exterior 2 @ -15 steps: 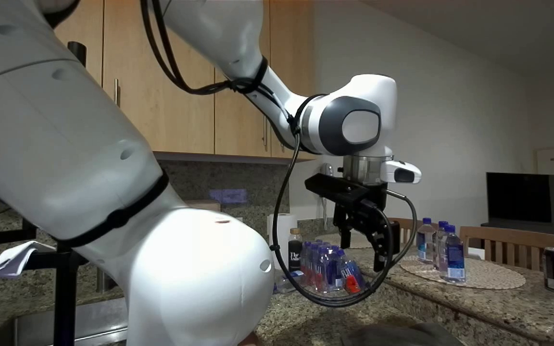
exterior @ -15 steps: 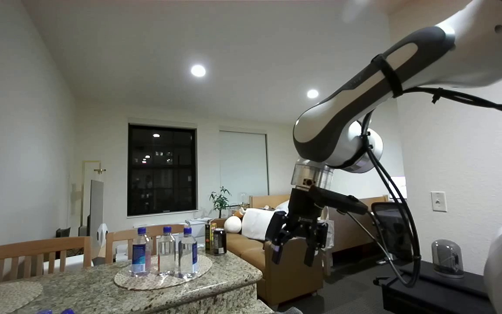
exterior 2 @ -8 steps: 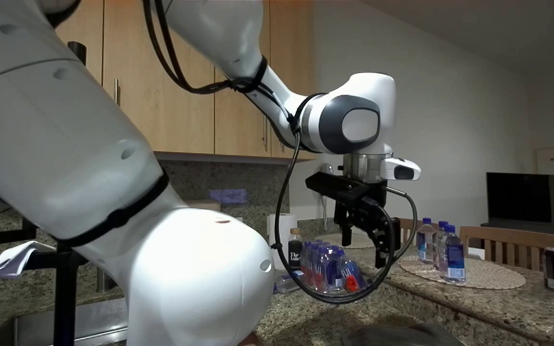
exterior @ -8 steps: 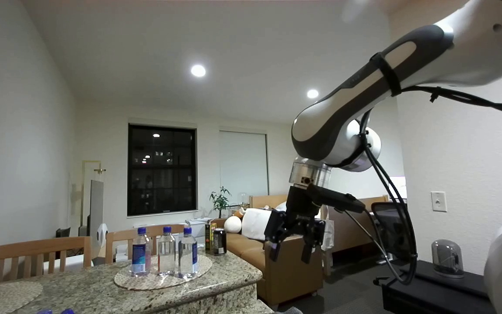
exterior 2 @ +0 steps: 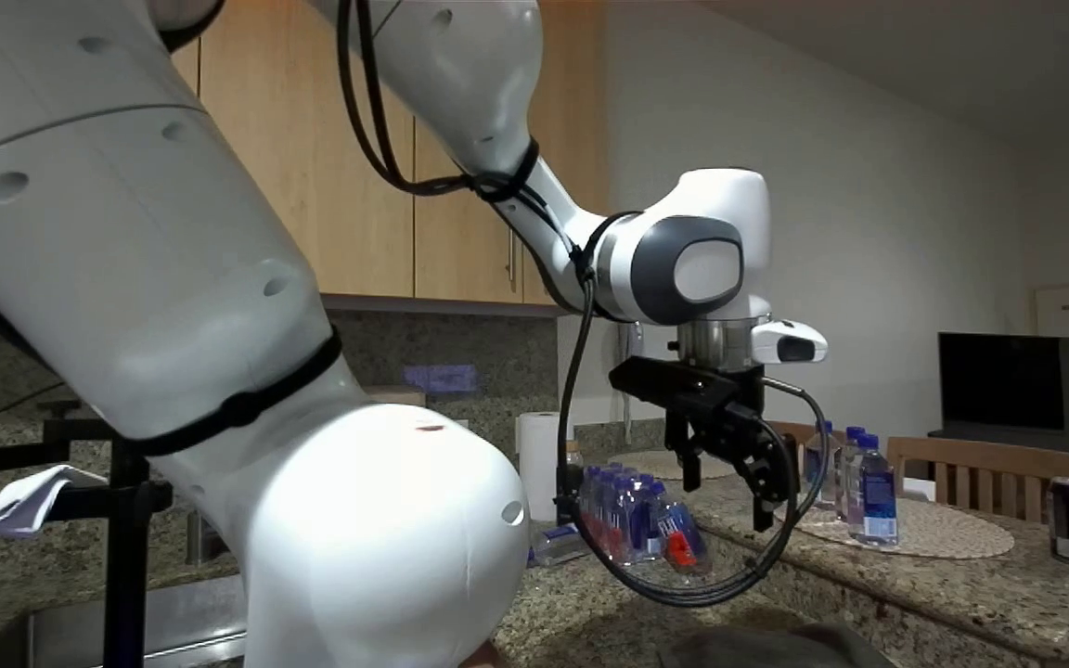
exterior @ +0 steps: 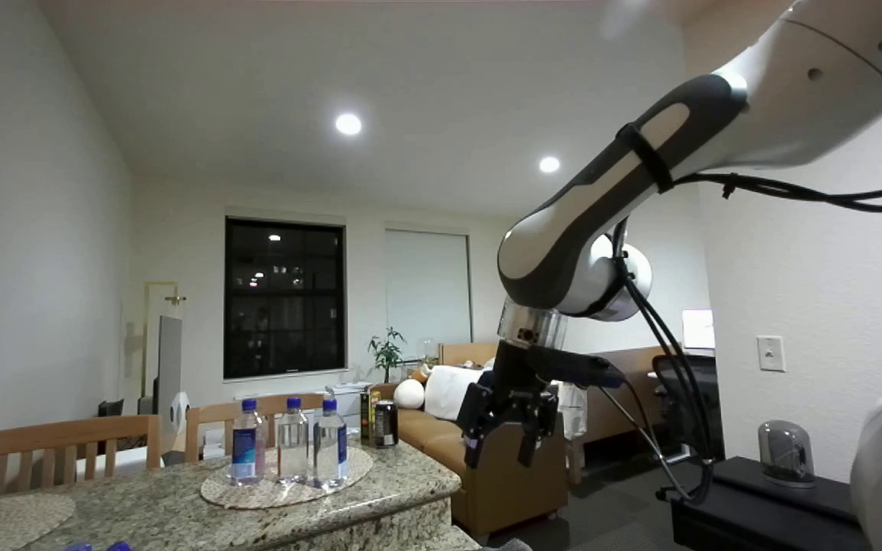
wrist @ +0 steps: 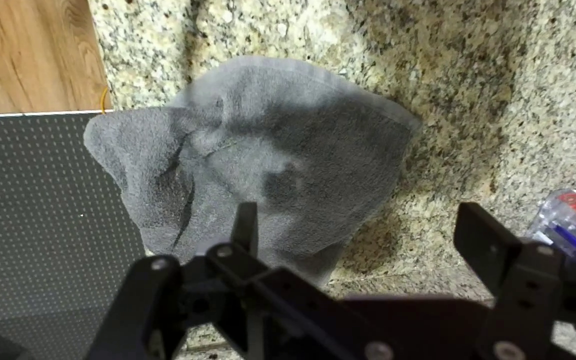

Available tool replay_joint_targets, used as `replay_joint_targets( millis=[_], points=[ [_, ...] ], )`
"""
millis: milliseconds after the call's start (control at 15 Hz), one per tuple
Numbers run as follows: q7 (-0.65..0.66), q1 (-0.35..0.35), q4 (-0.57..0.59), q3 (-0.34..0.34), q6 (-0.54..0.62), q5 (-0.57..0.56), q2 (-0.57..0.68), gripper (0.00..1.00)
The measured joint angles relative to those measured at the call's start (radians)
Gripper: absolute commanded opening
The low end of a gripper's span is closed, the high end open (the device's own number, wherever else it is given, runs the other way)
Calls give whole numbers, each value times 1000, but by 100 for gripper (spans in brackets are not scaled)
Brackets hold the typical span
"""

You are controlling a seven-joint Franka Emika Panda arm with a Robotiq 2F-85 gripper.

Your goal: Move the towel to the left

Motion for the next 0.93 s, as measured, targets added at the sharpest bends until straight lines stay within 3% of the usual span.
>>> replay_joint_targets(
  millis=[933],
  points=[
    [0,-29,211,0,131,-78,340,100]
  ],
)
